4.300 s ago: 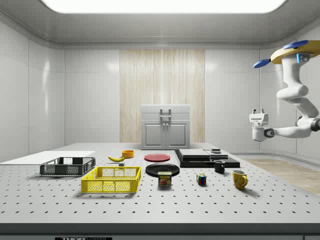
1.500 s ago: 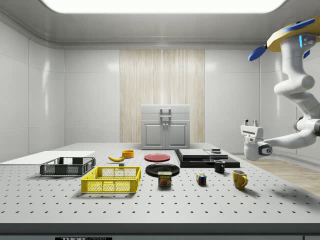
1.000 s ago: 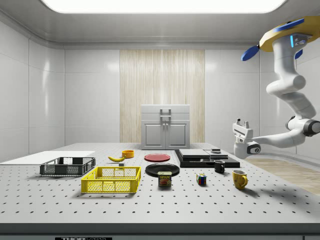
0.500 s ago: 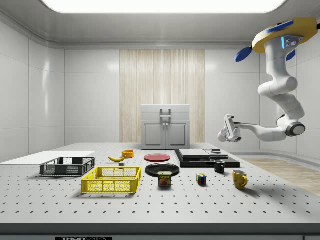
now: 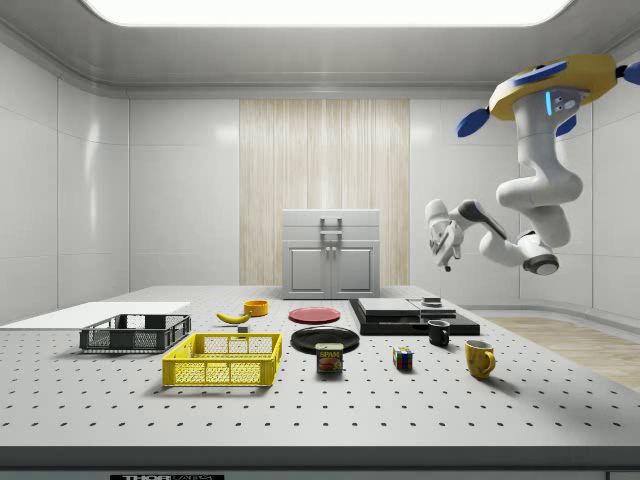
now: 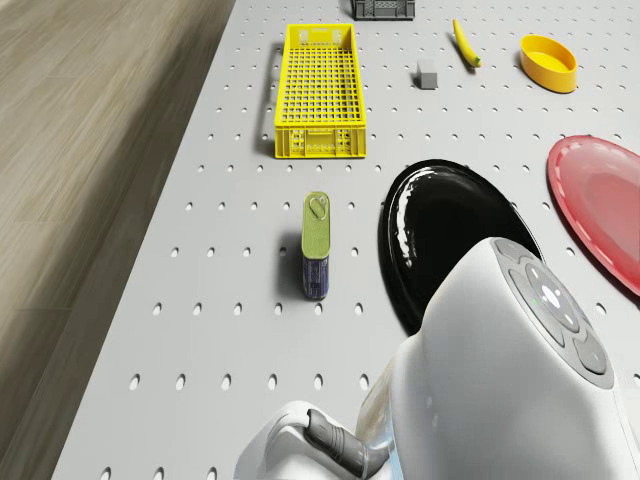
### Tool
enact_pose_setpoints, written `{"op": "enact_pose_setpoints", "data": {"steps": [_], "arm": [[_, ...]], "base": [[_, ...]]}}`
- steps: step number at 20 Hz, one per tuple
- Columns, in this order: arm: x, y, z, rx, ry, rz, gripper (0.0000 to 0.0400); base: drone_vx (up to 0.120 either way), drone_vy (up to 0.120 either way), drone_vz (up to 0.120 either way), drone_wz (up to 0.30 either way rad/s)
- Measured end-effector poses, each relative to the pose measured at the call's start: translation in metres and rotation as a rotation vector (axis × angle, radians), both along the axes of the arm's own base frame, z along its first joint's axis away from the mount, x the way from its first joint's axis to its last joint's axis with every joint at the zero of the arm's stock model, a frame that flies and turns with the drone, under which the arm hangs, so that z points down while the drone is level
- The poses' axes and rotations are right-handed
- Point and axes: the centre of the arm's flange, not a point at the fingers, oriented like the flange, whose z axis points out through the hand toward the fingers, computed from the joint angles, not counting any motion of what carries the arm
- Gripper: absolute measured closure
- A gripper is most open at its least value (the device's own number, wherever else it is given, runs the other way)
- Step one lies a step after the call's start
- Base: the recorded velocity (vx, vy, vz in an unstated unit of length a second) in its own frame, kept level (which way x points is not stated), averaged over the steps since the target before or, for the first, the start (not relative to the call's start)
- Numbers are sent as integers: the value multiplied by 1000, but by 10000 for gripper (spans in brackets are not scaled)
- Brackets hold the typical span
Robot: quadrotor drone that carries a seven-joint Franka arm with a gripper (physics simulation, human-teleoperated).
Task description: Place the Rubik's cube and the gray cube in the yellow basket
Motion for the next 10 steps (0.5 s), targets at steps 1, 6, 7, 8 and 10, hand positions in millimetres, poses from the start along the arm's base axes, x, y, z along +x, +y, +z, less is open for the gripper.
{"op": "enact_pose_setpoints", "data": {"steps": [1,6,7,8,10], "arm": [[0,-7,-3,-76,1,-2,0],[0,-29,-10,-311,5,-9,0],[0,-31,-11,-338,6,-10,0],[0,-34,-11,-360,7,-10,0],[0,-37,-12,-395,8,-11,0]], "base": [[120,0,-120,0],[120,0,-120,0],[120,-40,-120,0],[120,-120,-120,0],[120,-120,-120,0]]}}
